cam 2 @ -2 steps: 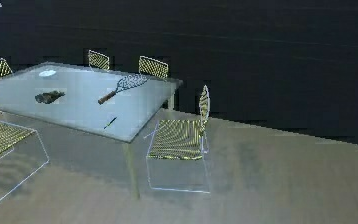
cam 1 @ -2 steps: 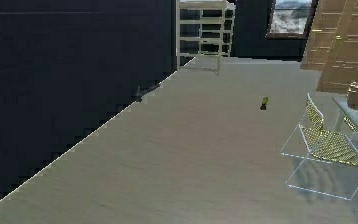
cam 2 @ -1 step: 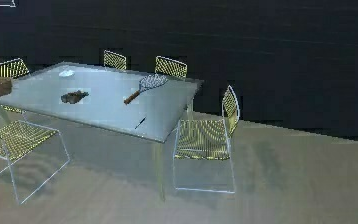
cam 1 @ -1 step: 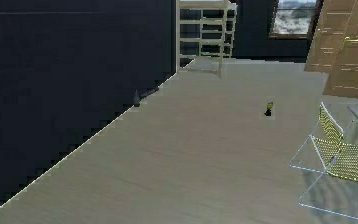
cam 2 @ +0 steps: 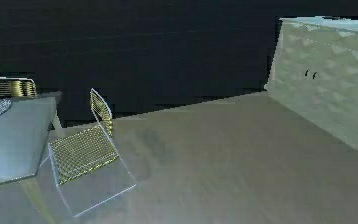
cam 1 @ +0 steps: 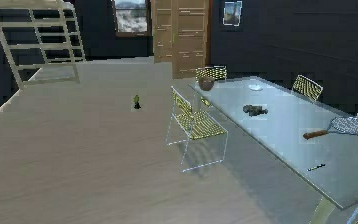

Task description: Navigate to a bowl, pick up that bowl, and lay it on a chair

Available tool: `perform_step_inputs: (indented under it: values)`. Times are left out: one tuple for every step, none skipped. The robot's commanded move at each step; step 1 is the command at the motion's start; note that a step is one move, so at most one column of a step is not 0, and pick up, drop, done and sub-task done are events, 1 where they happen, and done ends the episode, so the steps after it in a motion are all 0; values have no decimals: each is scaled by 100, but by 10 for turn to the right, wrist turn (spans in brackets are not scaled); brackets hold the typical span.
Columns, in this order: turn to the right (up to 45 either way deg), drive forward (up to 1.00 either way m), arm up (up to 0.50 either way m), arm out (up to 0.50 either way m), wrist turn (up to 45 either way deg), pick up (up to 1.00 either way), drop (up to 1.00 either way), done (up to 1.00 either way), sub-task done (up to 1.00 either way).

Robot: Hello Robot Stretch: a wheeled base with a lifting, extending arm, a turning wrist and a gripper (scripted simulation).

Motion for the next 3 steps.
perform_step_inputs:
  values:
    - [0, 100, 0, 0, 0, 0, 0, 0, 0]
    - [0, 5, 0, 0, 0, 0, 0, 0, 0]
    - [-450, 0, 0, 0, 0, 0, 0, 0, 0]
